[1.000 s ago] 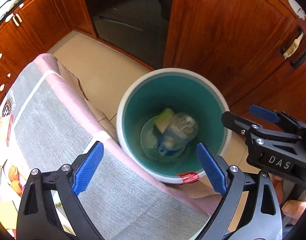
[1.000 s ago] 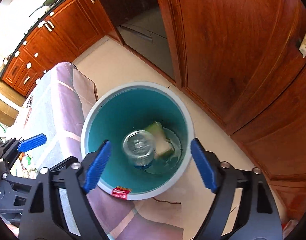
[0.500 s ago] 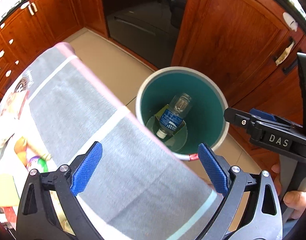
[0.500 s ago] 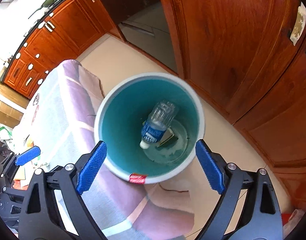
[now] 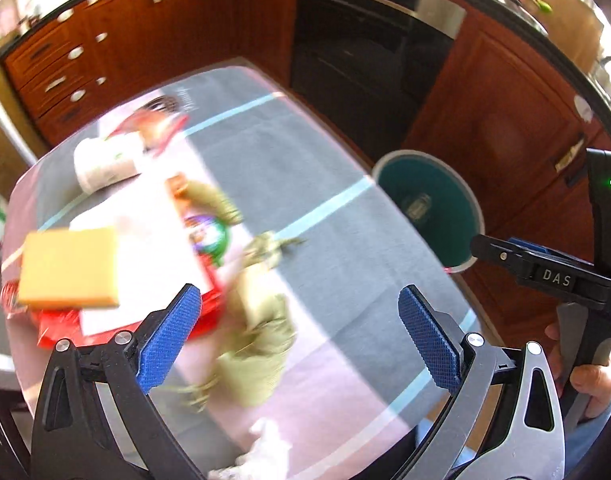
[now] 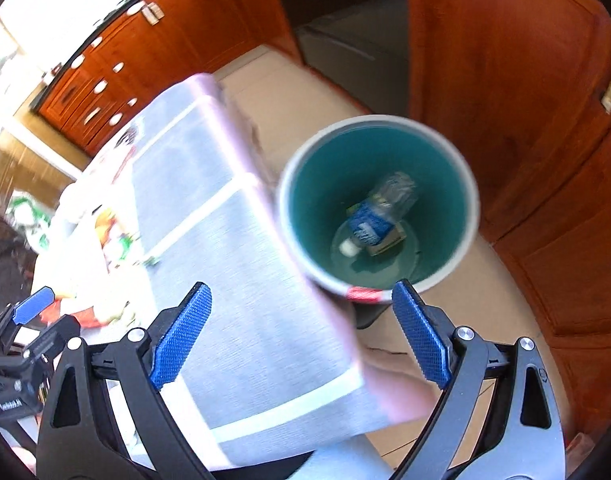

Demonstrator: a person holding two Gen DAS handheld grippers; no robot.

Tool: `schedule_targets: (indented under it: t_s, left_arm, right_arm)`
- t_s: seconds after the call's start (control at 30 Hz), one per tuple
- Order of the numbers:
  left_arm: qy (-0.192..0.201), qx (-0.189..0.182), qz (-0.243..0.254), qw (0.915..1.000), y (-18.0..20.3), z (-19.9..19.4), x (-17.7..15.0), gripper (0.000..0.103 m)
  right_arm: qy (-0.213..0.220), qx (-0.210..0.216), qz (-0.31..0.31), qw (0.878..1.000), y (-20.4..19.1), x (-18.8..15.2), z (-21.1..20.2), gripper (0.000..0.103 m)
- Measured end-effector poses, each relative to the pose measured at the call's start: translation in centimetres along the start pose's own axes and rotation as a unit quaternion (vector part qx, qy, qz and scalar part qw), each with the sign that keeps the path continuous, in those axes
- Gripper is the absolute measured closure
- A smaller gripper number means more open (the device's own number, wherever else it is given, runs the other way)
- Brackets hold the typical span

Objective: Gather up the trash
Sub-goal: 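Move both open tools back over the table, then grasp the crumpled white tissue with the left tool while the right tool grasps the corn-husk bundle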

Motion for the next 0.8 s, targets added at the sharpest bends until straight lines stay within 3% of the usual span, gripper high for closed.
schedule_targets:
  t_s: [0.3,0.47,0.8]
  left_arm:
    - [-0.002,0.005,-0.087,0.9962,-7.1,-2.5,-7.8,0.004]
    - [-0.012,-0.023,-0.105,0.9942,-6.6,-2.3,-11.8,0.004]
    - [-0.047,-0.091,-0.118,0.9877,-3.6,1.1,-16.5,0.004]
  right_arm:
    - [-0.035,0.013,-0.075,0.996,-6.9,-4.6,0.7,0.015]
    - [-0.054,0.013,-0.091,0.994,-8.5,-6.6,1.4,0.015]
    - [-0.080,0.017,-0.093,0.992,-9.4,-8.6,2.5,0.015]
Point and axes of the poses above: each gripper's, at about its wrist camera, not at the fingertips, and z roughly the way its jaws point, y to its right, x to its top, the point moved 10 cm from there along z, roughly the way its jaws point, and after that the axes turned 7 degrees about z, right-handed, at the moved point
